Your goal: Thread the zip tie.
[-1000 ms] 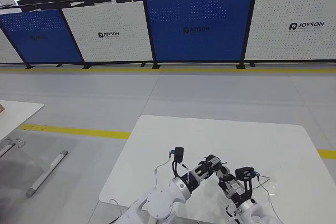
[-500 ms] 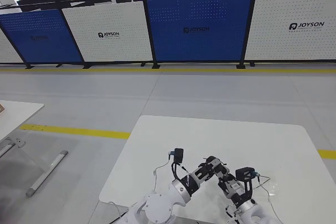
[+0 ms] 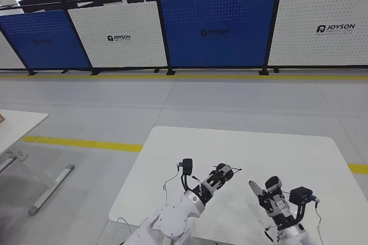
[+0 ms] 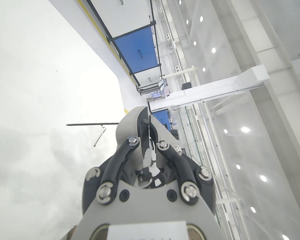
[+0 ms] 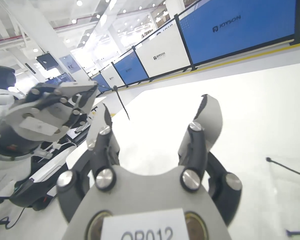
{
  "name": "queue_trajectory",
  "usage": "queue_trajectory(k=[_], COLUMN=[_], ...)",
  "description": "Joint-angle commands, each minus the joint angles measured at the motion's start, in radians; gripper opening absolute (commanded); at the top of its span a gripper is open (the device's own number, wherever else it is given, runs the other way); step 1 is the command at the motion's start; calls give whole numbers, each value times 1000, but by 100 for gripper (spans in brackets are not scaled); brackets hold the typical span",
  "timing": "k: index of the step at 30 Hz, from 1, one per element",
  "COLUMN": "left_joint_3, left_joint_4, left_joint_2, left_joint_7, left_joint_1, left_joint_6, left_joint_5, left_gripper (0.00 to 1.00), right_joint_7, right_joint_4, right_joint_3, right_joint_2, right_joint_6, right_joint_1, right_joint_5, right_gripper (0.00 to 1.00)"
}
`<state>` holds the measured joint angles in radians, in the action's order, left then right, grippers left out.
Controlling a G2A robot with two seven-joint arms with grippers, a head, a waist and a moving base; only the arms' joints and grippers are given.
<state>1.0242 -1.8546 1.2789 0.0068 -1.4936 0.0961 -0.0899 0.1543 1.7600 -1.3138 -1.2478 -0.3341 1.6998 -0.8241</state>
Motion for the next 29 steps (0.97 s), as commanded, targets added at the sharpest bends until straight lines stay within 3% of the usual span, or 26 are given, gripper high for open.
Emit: queue_trajectory(k=[1, 3, 14, 17, 22, 26, 29], left_joint_3=[11, 15, 14, 17, 55, 93, 100], left_joint_4=[12, 22, 22, 45, 96, 124, 127], left_joint_2=[0, 1, 1, 8, 19, 18, 16], left_joint_7=[42, 65, 65, 127, 191, 170, 136], left_joint_1=[-1, -1, 0, 7, 25, 15, 7], left_joint_6=[11, 28, 34, 58, 64, 54, 51], left_joint_5=[20, 37, 46, 14, -106, -162, -170], left_gripper=[0, 0, 0, 0, 0, 0, 0], right_joint_7=[45, 71, 71, 64, 94, 112, 110], right_joint_4=[34, 46, 46, 45, 59, 79, 72], right_joint_3=[-41, -77, -77, -76, -158, -237, -261], right_joint_2=[5, 11, 11, 8, 10, 17, 18], right_joint_6=[-6, -6, -6, 8, -6, -6, -6], right_joint_1=[43, 70, 70, 54, 69, 107, 117], right_joint_5=[30, 64, 64, 117, 250, 350, 392], right_gripper=[100, 100, 100, 100, 100, 100, 100])
